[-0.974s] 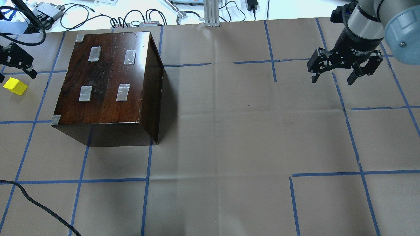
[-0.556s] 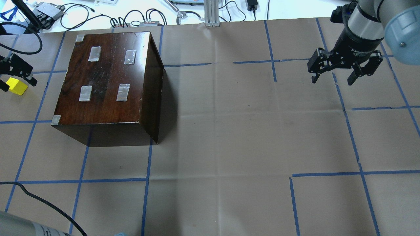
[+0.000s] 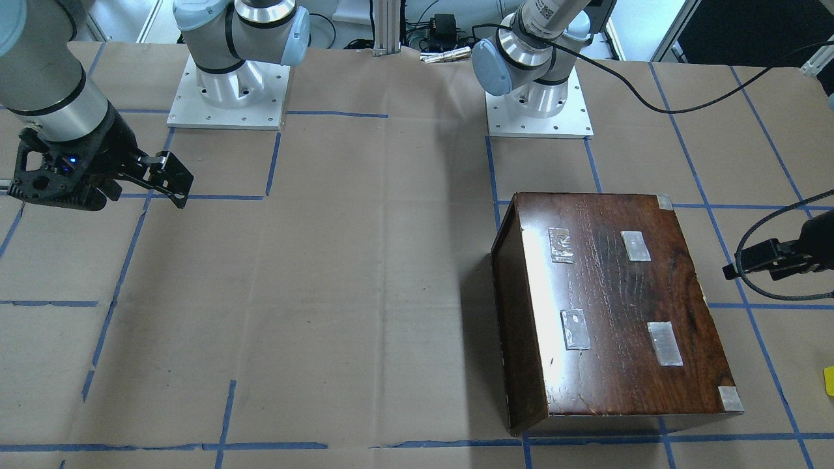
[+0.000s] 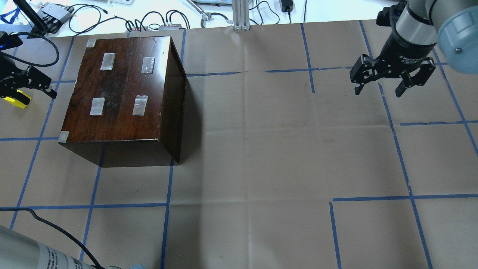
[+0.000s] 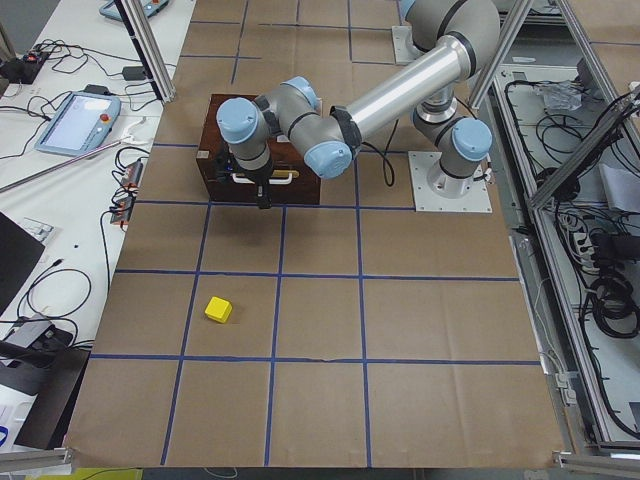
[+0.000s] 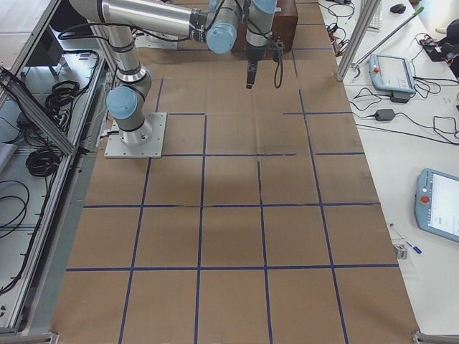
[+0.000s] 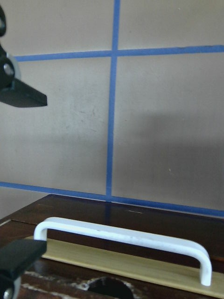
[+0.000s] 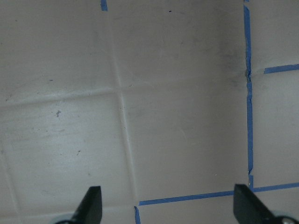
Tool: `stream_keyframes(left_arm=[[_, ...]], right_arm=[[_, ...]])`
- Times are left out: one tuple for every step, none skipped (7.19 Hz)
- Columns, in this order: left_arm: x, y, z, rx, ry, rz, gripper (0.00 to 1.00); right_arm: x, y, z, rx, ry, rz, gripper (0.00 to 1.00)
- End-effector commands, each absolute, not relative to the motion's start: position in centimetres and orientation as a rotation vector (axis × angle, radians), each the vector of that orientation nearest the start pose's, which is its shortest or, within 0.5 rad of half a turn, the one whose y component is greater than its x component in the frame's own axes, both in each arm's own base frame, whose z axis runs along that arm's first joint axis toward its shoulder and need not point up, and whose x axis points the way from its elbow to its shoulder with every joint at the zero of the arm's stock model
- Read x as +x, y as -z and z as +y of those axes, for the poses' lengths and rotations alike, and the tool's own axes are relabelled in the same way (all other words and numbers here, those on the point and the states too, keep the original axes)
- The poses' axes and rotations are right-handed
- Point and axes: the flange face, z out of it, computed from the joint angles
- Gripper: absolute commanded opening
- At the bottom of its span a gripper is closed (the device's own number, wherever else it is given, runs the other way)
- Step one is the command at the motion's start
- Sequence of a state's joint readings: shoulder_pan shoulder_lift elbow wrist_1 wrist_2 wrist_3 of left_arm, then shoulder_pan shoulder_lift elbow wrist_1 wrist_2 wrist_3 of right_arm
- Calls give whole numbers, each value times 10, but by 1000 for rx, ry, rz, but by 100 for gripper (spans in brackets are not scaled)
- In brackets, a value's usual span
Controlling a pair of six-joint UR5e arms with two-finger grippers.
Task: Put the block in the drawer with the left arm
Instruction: 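Hook the left gripper onto the white drawer handle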
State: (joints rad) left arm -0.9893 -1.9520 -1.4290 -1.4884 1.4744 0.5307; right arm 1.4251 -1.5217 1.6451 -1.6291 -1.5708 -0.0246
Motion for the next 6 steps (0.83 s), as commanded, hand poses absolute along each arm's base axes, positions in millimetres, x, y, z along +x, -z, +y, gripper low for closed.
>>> stream_keyframes(left_arm=[[226,-335,-612,-85,-88,3298,99],[220,-329,-616,-93,-47,3360,99],[216,-329,-618,-92,-25,3385,99],[216,-325,-617,-96,-31,3392,99],[216,-309,-617,-102,-77,3406,99],[215,-303,-617,-99,-96,3412,99]], right_arm=[[59,-433,-517,190,-101,3129,100],[59,-432,-517,190,-103,3129,100],[59,-432,-517,190,-103,3129,100],[59,-432,-517,190,-103,3129,100],[59,-433,-517,190,-101,3129,100],[59,-433,-517,190,-101,3129,100]])
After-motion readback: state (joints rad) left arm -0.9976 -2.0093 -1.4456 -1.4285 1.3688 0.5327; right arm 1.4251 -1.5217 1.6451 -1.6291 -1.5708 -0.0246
